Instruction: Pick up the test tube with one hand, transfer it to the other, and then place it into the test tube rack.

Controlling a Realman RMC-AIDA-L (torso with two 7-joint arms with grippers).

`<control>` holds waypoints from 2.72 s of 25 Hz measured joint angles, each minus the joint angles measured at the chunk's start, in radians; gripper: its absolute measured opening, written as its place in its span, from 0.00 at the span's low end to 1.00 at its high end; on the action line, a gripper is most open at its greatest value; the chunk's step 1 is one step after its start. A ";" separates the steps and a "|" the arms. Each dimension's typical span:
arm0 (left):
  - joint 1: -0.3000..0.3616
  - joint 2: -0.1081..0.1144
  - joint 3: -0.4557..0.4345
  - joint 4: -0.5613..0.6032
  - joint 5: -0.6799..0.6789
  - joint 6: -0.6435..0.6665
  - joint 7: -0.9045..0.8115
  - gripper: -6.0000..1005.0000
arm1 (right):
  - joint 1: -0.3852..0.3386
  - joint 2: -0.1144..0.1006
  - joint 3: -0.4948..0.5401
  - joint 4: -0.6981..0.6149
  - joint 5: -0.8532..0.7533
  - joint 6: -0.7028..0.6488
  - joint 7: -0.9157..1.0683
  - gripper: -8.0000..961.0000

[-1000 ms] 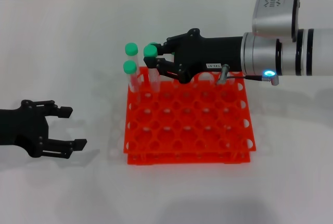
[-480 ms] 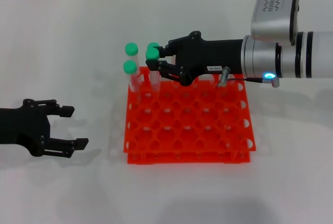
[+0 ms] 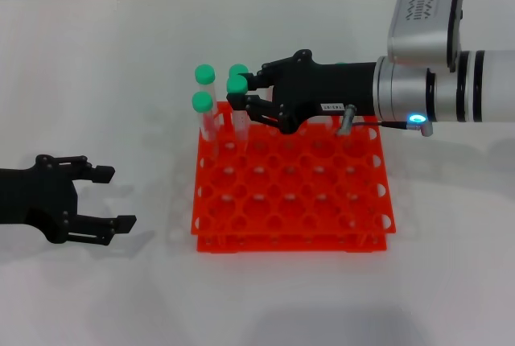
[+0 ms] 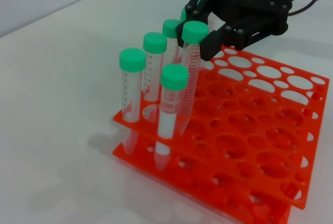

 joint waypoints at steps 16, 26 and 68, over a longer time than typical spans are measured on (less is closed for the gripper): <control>-0.006 0.000 0.000 0.001 0.001 0.000 0.000 0.86 | 0.003 0.000 0.000 0.000 0.000 -0.003 -0.001 0.27; -0.007 0.000 -0.003 0.000 0.001 0.000 0.007 0.86 | -0.005 -0.003 0.002 -0.012 0.012 -0.015 -0.002 0.27; -0.001 0.024 -0.141 0.025 -0.182 0.149 0.062 0.87 | -0.273 -0.059 0.636 -0.235 -0.455 -0.613 0.106 0.79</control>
